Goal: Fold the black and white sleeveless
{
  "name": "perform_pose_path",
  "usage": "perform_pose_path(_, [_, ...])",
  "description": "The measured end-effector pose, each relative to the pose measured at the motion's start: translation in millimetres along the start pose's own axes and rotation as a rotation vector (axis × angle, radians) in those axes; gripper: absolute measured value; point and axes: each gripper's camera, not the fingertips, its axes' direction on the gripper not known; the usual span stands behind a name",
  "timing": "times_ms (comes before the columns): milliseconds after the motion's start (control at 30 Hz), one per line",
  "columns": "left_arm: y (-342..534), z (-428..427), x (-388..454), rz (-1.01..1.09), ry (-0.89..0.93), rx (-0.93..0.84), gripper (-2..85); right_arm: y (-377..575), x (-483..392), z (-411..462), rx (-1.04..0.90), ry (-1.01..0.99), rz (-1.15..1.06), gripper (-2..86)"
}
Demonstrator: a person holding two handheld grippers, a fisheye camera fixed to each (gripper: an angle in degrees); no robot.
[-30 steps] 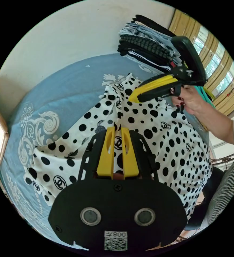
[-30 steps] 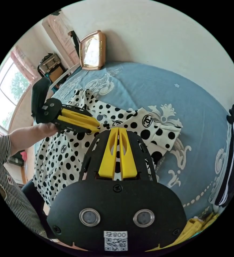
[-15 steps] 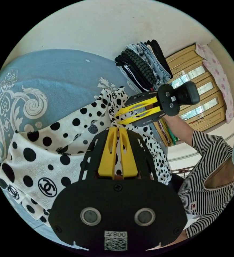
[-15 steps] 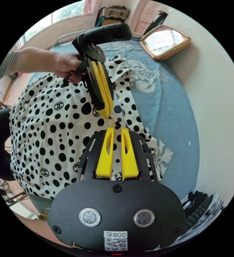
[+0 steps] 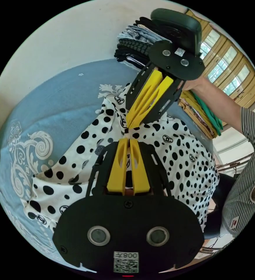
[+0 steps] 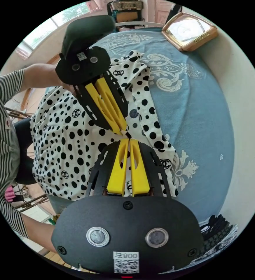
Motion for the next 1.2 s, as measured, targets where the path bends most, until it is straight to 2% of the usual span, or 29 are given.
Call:
perform_pose_path(133, [4, 2, -40, -0.138, 0.192, 0.045, 1.2, 1, 19, -6, 0.077, -0.016, 0.111, 0.1])
perform_pose_path(200, [12, 2, -70, -0.248, 0.345, 0.108, 0.9, 11, 29, -14, 0.174, 0.037, 0.227, 0.1])
perform_pose_path(300, [20, 7, -93, -0.330, 0.416, 0.106, 0.8, 27, 33, -22, 0.306, 0.025, 0.318, 0.1])
perform_pose_path(400, [24, 13, -106, -0.375, 0.478, 0.075, 1.0, 32, 32, -12, 0.350, -0.025, 0.354, 0.1])
perform_pose_path(633, [28, 6, -125, -0.410, 0.517, 0.079, 3.4, 16, 55, 19, 0.252, -0.024, 0.464, 0.1])
perform_pose_path(833, [27, -35, -111, -0.312, 0.255, 0.145, 6.9, 13, 59, 20, 0.264, -0.046, 0.469, 0.1])
perform_pose_path(1000, [0, -20, -91, -0.208, 0.143, 0.014, 3.1, 12, 55, 11, 0.333, -0.059, 0.464, 0.2])
perform_pose_path(1067, [0, -23, -93, -0.226, 0.181, 0.038, 2.0, 9, 46, 4, 0.355, -0.010, 0.394, 0.3])
perform_pose_path(1200, [9, -31, -115, -0.312, 0.359, 0.104, 1.0, -15, 30, 7, 0.238, 0.142, 0.224, 1.3])
